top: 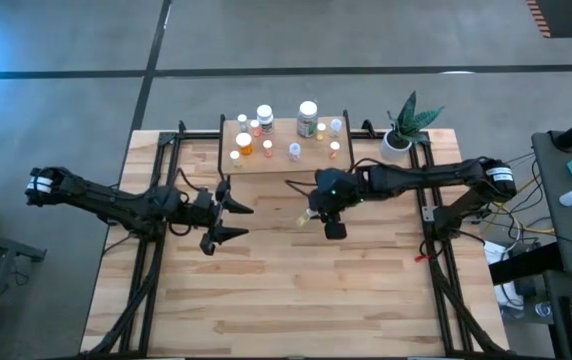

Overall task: Pick and place medicine bottles onto shelf by color
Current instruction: Put the yellow medicine bottle on the shelf

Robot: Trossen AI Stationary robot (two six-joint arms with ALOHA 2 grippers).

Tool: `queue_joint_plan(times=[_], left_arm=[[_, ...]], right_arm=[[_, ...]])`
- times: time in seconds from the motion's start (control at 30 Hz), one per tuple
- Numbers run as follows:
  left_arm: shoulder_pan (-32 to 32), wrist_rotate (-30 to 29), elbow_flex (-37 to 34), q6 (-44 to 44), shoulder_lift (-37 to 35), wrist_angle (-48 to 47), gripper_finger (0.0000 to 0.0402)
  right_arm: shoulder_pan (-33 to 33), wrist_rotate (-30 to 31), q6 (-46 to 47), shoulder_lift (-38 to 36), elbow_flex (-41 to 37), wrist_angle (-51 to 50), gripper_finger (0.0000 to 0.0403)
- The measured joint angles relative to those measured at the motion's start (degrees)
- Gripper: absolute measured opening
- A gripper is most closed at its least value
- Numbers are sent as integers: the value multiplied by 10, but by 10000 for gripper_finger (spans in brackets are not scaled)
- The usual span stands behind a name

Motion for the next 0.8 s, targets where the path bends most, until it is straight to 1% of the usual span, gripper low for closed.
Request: queue_joint_plan(times=[0.2,0.33,0.53,0.8], left_arm=[[0,0,0,14,-9,0,240],[0,0,0,24,-11,-21,240],[0,0,0,25,-15,-25,240],[1,-1,0,29,-20,-31,240]], right_arm=[[-11,-1,-3,0,7,-9,121],[-12,-1,-7,0,6,-13,124],[-16,-2,-7,-4,7,-20,116],[-42,0,-22,-9,32,-39,123]])
